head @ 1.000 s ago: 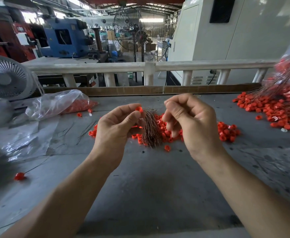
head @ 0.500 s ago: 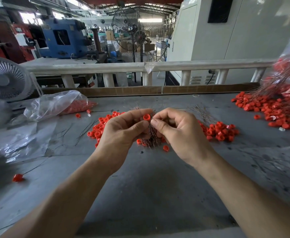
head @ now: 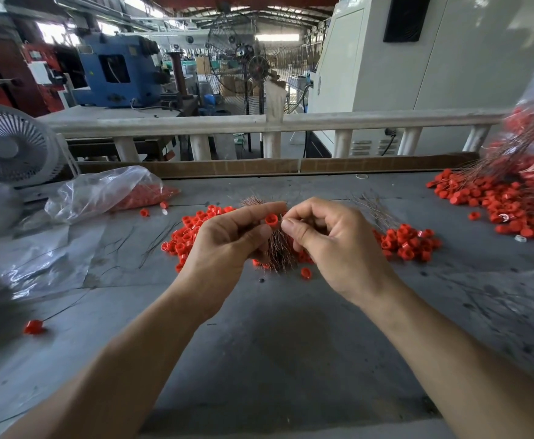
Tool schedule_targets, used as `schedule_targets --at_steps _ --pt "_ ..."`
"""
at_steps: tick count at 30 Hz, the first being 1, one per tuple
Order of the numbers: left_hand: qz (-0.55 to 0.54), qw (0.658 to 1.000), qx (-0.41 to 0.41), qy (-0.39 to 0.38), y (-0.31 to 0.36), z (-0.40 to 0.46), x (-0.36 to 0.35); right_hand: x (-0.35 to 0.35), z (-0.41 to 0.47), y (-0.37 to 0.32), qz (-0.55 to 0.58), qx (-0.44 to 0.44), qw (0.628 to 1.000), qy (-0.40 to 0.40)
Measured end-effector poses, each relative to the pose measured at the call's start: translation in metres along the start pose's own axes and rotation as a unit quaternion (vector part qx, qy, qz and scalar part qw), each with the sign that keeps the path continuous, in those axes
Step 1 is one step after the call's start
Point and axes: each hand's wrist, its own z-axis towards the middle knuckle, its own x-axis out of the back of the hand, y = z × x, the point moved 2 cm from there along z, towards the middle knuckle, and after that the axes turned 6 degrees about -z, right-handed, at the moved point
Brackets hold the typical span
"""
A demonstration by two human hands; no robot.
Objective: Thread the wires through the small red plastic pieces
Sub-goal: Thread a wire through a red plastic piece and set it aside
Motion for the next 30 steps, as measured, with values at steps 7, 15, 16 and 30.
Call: schedule_targets --at_steps 7,15,16,30 --pt "-0.027 1.000 0.010 0.011 0.0009 -0.0002 -0.0017 -0.0005 0.0002 0.0000 -0.002 -0.001 1.000 -0.002" --pt "-0.058 0.997 0.017 0.051 -0.0008 0.0018 -0.0002 -0.0016 -0.0005 -0.0018 -0.008 -0.010 1.000 0.019" --pt "-0.060 0.997 0.020 0.051 -0.0011 0.0015 0.0001 -0.0017 -0.0010 -0.0018 -0.009 -0.013 1.000 0.021" --pt "-0.124 0.990 0.046 0.058 -0.0008 0.0012 0.0001 -0.0052 -0.0019 0.0017 0.010 -0.030 0.999 0.021"
